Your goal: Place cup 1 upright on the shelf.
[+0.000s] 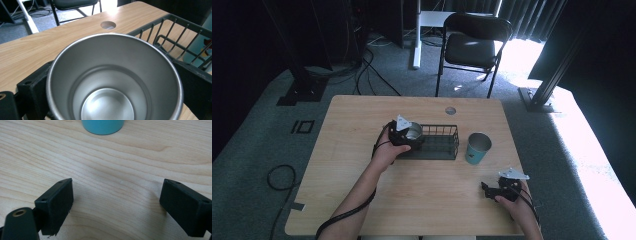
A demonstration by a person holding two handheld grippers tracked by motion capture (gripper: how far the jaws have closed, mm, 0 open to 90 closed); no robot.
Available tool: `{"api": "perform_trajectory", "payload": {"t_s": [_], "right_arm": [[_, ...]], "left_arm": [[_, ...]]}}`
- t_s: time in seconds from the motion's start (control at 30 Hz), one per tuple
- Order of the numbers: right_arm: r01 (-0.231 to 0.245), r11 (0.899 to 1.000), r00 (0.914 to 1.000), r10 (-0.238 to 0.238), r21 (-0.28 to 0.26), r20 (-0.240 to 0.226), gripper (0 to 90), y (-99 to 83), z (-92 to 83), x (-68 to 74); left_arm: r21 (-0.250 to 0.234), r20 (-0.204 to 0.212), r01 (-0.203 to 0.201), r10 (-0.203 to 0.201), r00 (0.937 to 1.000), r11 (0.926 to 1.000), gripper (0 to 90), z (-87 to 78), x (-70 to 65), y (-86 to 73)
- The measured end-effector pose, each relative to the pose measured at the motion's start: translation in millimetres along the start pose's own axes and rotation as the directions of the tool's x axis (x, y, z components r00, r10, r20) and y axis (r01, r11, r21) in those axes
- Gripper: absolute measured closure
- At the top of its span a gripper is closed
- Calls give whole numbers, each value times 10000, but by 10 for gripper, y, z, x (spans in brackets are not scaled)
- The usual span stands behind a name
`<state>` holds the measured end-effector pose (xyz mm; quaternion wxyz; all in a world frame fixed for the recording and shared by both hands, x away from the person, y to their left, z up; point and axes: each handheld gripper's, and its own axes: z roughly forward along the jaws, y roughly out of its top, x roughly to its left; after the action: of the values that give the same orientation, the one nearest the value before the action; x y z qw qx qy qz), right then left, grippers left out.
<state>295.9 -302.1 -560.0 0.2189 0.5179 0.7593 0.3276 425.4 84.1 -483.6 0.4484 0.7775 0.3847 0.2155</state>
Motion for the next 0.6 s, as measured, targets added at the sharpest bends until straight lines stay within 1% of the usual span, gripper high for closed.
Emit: {"api": "perform_trajectory", "payload": {"t_s": [0.07, 0.13, 0.33, 0.6], "right_arm": [[-1, 10000, 10000, 1, -1, 0, 113, 0, 0, 0], [0, 10000, 10000, 0, -2, 1, 113, 0, 0, 0], [0, 10000, 10000, 0, -3, 0, 112, 0, 0, 0], [0, 10000, 10000, 0, -1, 1, 113, 0, 0, 0]], "left_arm": [[-76, 31, 156, -156, 9999, 9998, 29, -34, 8, 5], [-145, -50, 101, -102, 9999, 9998, 29, -76, 14, 10], [-314, 42, 217, -216, 9998, 9993, 29, -208, 17, -3], [-340, 127, 271, -267, 9996, 9991, 29, -354, 26, -78]]}}
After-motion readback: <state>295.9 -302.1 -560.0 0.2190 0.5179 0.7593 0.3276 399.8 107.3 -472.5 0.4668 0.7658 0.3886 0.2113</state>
